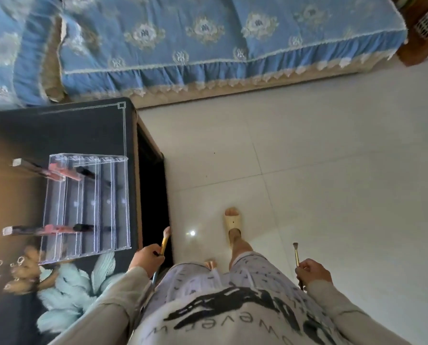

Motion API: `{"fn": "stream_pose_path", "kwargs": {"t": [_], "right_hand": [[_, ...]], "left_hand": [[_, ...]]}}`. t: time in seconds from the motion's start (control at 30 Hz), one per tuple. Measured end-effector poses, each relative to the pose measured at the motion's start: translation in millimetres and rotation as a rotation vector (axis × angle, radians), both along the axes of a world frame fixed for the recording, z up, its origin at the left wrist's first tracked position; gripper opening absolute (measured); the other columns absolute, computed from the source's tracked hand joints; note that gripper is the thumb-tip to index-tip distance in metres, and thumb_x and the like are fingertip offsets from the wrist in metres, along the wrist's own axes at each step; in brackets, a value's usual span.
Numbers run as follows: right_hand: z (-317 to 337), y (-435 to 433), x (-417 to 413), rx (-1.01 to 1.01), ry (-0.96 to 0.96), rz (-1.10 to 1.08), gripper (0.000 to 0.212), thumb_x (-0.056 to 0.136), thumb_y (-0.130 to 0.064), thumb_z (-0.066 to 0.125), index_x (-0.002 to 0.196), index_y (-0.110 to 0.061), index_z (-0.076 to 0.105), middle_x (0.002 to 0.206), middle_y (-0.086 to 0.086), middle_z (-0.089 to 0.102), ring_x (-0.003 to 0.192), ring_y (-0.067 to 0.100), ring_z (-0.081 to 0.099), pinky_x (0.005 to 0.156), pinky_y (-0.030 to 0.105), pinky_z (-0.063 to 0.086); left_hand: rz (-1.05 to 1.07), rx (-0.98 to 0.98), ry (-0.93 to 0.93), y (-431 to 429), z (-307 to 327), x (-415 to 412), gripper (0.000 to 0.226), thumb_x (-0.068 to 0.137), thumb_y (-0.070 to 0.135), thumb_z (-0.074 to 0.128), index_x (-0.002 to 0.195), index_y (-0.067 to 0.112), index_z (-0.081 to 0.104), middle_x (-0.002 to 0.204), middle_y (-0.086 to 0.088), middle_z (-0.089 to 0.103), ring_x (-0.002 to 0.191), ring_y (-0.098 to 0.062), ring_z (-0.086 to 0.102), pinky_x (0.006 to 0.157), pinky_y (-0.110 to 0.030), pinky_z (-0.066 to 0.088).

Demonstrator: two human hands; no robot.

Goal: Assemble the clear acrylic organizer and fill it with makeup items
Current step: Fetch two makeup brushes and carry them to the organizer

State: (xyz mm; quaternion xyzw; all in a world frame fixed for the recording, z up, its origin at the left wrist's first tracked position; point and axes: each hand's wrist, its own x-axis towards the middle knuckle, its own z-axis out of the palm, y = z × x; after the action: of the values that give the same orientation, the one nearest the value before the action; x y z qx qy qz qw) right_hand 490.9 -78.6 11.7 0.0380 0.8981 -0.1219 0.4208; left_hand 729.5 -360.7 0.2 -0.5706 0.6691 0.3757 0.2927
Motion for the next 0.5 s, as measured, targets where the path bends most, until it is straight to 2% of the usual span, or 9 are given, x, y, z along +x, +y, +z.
{"fn": "stream_pose_path", "kwargs": {"t": [0.1,0.17,0.23,0.33,0.43,0.5], "right_hand": [[1,-38,-53,0.006,0.002,0.157,0.01,0.085,-0.008,0.055,0.075,-0.007,0.053,0.079,0.016,0.063,0.072,0.024,0.054,0.067,0.026,0.039],[0,-65,-87,0.009,0.015,0.262,0.007,0.084,-0.008,0.057,0.078,-0.004,0.056,0.085,0.019,0.066,0.074,0.024,0.054,0.07,0.03,0.043],[-1,-94,-121,-0.005,0.047,0.332,0.013,0.084,-0.007,0.058,0.087,0.005,0.062,0.089,0.022,0.067,0.076,0.027,0.057,0.074,0.033,0.047],[-1,-140,-161,-0.009,0.09,0.457,0.018,0.085,-0.009,0.058,0.096,0.004,0.064,0.099,0.021,0.069,0.078,0.023,0.054,0.076,0.032,0.047],[1,-181,-182,-0.032,0.1,0.533,0.005,0.084,-0.007,0.058,0.08,-0.004,0.059,0.1,0.022,0.069,0.076,0.021,0.05,0.068,0.026,0.038],[-2,-204,-189,-0.039,0.104,0.572,0.012,0.083,-0.006,0.058,0.073,-0.009,0.052,0.1,0.023,0.07,0.075,0.021,0.051,0.068,0.025,0.038]], "left_hand": [[0.162,-0.008,-0.028,4,2,0,0.005,0.085,0.013,0.053,0.081,0.014,0.056,0.102,-0.02,0.069,0.097,-0.033,0.064,0.069,-0.026,0.045],[0.269,-0.009,-0.034,8,3,-3,0.006,0.085,0.012,0.054,0.084,0.012,0.059,0.102,-0.021,0.069,0.099,-0.035,0.064,0.073,-0.029,0.049],[0.356,-0.001,-0.042,16,1,-9,0.004,0.085,0.013,0.055,0.083,0.014,0.058,0.1,-0.018,0.069,0.1,-0.033,0.063,0.071,-0.027,0.044],[0.503,0.015,-0.054,31,-2,-27,0.008,0.086,0.014,0.054,0.088,0.013,0.062,0.1,-0.016,0.067,0.103,-0.032,0.061,0.072,-0.025,0.038],[0.605,0.038,-0.046,41,-1,-45,0.014,0.088,0.013,0.05,0.079,0.017,0.06,0.102,-0.015,0.066,0.107,-0.031,0.06,0.072,-0.022,0.032],[0.677,0.05,-0.033,41,1,-53,0.015,0.089,0.014,0.049,0.077,0.019,0.057,0.108,-0.015,0.067,0.106,-0.031,0.059,0.073,-0.022,0.032]]}}
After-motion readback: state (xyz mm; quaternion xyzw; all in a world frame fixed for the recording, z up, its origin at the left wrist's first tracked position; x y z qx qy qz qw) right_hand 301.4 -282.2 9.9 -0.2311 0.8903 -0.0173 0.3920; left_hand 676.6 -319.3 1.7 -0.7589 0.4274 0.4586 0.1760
